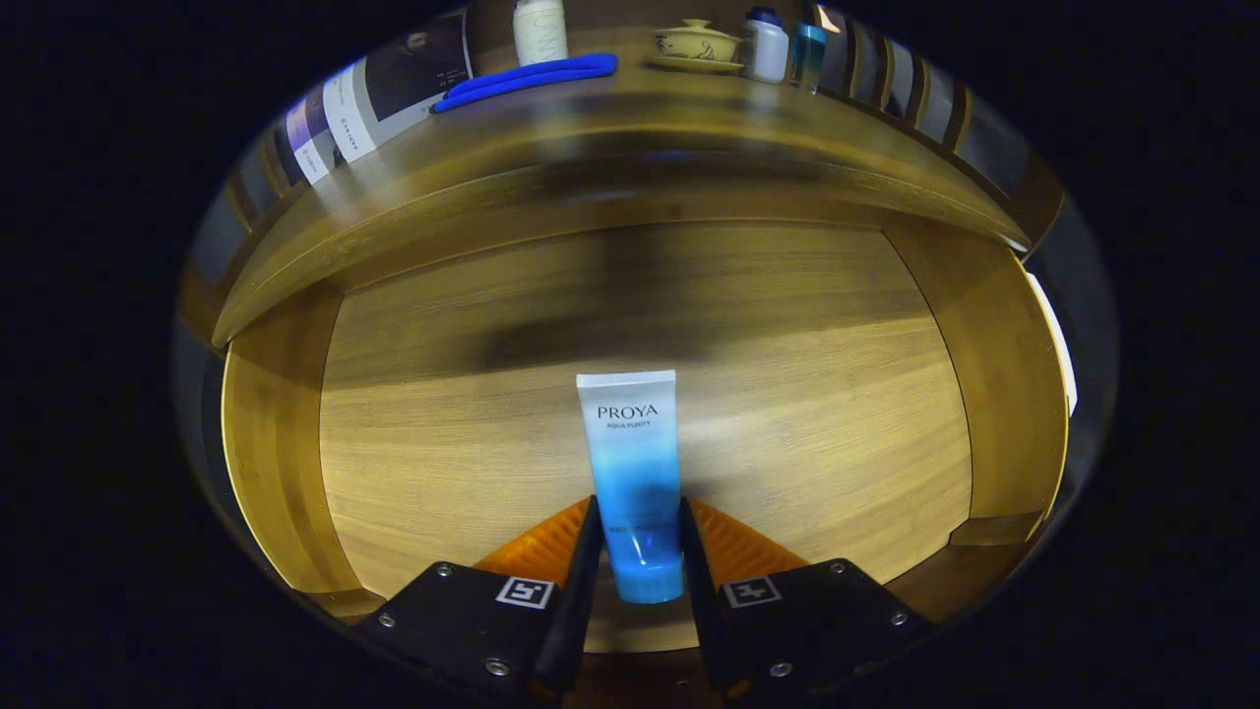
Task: Pull open the drawer, take out the items inside it, and place them on the countertop above the cabinet.
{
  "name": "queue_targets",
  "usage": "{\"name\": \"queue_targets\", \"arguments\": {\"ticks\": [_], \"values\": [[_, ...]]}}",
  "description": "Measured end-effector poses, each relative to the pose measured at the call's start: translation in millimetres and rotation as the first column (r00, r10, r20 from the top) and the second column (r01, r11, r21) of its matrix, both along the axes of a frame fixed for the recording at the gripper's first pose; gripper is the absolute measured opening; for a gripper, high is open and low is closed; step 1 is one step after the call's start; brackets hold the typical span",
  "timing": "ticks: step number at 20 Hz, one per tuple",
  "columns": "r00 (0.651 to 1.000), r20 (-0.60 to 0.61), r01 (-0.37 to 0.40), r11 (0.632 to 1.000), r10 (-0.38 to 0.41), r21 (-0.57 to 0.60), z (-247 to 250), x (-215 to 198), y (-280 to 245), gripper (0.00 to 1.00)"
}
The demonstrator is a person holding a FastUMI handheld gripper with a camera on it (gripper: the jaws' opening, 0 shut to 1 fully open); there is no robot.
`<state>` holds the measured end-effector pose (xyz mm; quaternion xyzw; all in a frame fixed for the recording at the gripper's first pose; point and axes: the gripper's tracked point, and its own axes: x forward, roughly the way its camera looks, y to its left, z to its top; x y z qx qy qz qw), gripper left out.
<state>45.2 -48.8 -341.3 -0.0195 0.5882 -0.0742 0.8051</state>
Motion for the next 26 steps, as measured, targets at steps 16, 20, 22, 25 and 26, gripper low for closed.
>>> {"name": "queue_targets", "arguments": {"ticks": [16, 20, 22, 25, 26], "values": [[0.959, 0.276, -0.040, 0.995, 0.063, -0.090, 98, -10, -8, 0.38], [0.922, 0.386, -0.015, 0.999, 0.033, -0.050, 130, 15, -4, 0.38], [0.902, 0.430, -0.017, 0.998, 0.039, -0.054, 143, 35, -5, 0.38], [0.874, 0.479, -0.044, 0.996, 0.078, -0.082, 160, 72, -5, 0.38], [0.864, 0.495, -0.053, 0.994, 0.092, -0.092, 163, 86, -4, 0.38]]}}
